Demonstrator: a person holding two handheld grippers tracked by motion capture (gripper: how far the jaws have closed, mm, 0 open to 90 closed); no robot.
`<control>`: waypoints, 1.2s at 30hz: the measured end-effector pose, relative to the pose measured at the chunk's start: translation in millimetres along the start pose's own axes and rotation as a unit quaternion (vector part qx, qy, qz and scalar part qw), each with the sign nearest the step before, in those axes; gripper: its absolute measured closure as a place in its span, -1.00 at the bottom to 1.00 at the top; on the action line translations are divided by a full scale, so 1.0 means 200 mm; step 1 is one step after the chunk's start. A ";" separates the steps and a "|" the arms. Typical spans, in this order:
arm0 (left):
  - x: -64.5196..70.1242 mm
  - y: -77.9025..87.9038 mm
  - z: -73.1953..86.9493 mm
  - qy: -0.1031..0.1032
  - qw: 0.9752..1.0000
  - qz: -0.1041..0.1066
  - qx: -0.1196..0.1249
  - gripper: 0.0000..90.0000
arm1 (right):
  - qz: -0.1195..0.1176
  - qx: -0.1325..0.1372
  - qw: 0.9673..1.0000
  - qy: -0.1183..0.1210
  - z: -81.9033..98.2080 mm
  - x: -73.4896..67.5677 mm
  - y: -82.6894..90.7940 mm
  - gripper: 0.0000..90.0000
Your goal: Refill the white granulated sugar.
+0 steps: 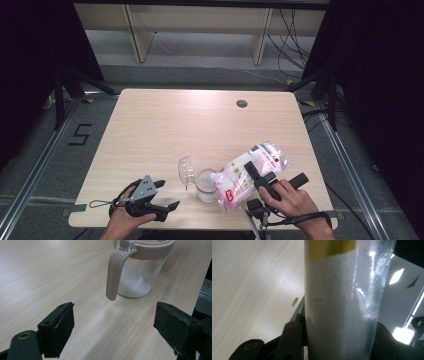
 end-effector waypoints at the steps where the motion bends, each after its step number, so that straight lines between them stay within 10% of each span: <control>1: 0.00 0.00 0.00 0.001 1.000 0.000 0.000 -0.64 | -0.003 0.000 1.000 -0.005 0.00 0.00 0.00 0.45; 36: 0.00 0.00 0.00 0.001 1.000 -0.002 0.002 -0.64 | 0.004 -0.007 1.000 0.017 -0.02 0.02 0.01 0.45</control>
Point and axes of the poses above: each handheld gripper's, and its own axes: y roughly backward along the jaws, z roughly out of its underside, x roughly to its right, the point moved 3 cm from there along -y, roughly forward along the jaws, and after that the axes turned 2 degrees about -x, right-handed, at the moved point
